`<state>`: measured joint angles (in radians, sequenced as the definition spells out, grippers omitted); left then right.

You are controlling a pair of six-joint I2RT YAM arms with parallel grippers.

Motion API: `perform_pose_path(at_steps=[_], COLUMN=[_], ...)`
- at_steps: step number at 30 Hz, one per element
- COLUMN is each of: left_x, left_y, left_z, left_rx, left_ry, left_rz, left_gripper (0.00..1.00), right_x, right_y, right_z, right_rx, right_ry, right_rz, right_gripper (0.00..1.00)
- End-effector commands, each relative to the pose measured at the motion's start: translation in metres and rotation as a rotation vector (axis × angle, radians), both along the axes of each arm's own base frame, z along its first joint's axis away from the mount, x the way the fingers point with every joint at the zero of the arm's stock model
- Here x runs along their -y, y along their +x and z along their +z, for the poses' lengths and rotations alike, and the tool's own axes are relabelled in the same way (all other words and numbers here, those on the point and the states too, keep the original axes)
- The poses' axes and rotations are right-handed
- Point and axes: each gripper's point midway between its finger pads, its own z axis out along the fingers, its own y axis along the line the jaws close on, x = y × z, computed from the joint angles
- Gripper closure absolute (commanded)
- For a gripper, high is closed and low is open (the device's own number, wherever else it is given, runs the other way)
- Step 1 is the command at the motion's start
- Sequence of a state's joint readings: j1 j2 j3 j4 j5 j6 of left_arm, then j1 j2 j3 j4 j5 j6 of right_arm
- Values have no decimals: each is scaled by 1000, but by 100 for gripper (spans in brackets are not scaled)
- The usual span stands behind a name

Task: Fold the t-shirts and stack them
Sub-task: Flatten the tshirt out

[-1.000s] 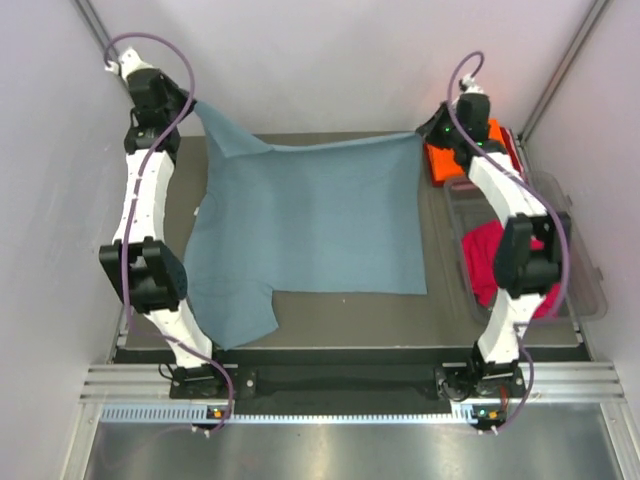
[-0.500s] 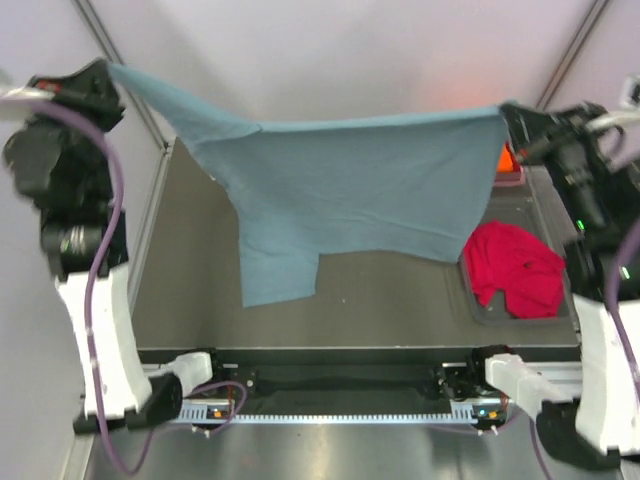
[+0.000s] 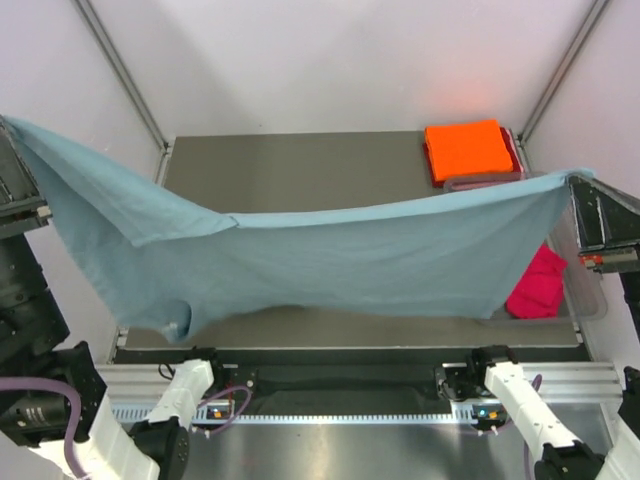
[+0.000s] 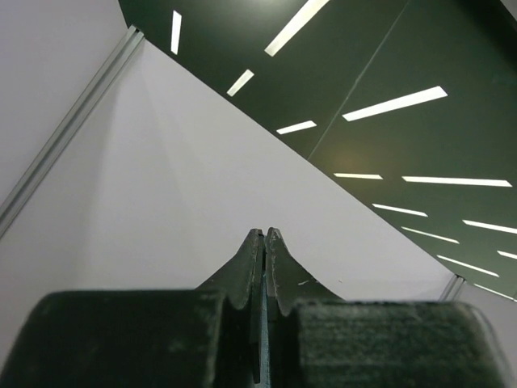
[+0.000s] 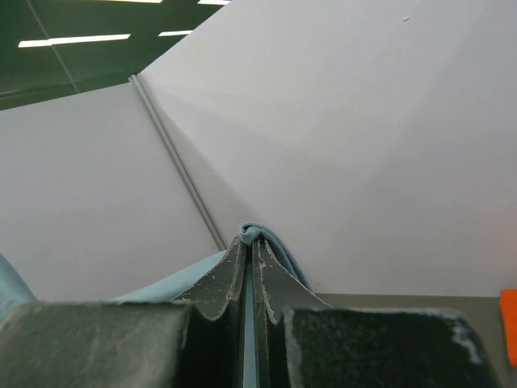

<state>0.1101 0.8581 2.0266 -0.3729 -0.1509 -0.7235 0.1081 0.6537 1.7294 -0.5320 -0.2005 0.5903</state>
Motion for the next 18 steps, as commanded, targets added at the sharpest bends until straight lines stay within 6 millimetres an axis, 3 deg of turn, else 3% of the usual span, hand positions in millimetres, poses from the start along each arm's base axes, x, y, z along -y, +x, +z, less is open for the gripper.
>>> perform_pose_path(at_steps=[1,2,3,4,5,6,7,8,9,10,11,12,13,14,15,16,17,18], left_x=[-1,-1,-1,-2,-6,-9,-14,-19,-23,-27,-32,-34,-36,-39,-38,-34,-36,-34], left_y=[59,89,107,127,162,180,215,234,253,278,312,331,354,395,413,435,472,490], left_z=[-5,-10,-14,-19,-31,-38,-53,-64,-76,-97,-120,-130,-154,-193,-203,-227,-273,-289], left_rx=[-69,-112,-133,-154,-203,-224,-261,-285,-315,-359,-402,-409,-452,-525,-507,-536,-604,-610], left_ry=[24,41,59,69,73,81,98,99,113,117,120,128,132,134,149,165,166,184], left_rz=[-12,-27,-28,-28,-26,-16,1,18,38,46,52,56,50,36,27,-4,-20,-27], left_gripper=[100,100,100,100,100,100,100,100,100,100,100,100,100,100,100,100,100,100], right_x=[5,5,3,2,-1,-9,-13,-20,-26,-32,-38,-42,-47,-55,-60,-64,-69,-71], right_y=[44,57,93,111,129,167,183,221,237,254,288,307,324,359,376,394,427,443], right_z=[-7,-6,-23,-25,-33,-60,-62,-99,-114,-119,-163,-181,-188,-234,-252,-262,-305,-321], right_rx=[-77,-68,-137,-137,-159,-241,-228,-315,-340,-323,-414,-437,-419,-508,-534,-526,-601,-621], right_ry=[9,1,-9,-9,-16,-31,-24,-32,-33,-21,-30,-29,-20,-27,-28,-17,-16,-14], right_rz=[-56,-65,-74,-78,-74,-53,-33,-16,11,27,33,37,49,63,79,86,88,88], right_gripper=[100,100,100,100,100,100,100,100,100,100,100,100,100,100,100,100,100,100])
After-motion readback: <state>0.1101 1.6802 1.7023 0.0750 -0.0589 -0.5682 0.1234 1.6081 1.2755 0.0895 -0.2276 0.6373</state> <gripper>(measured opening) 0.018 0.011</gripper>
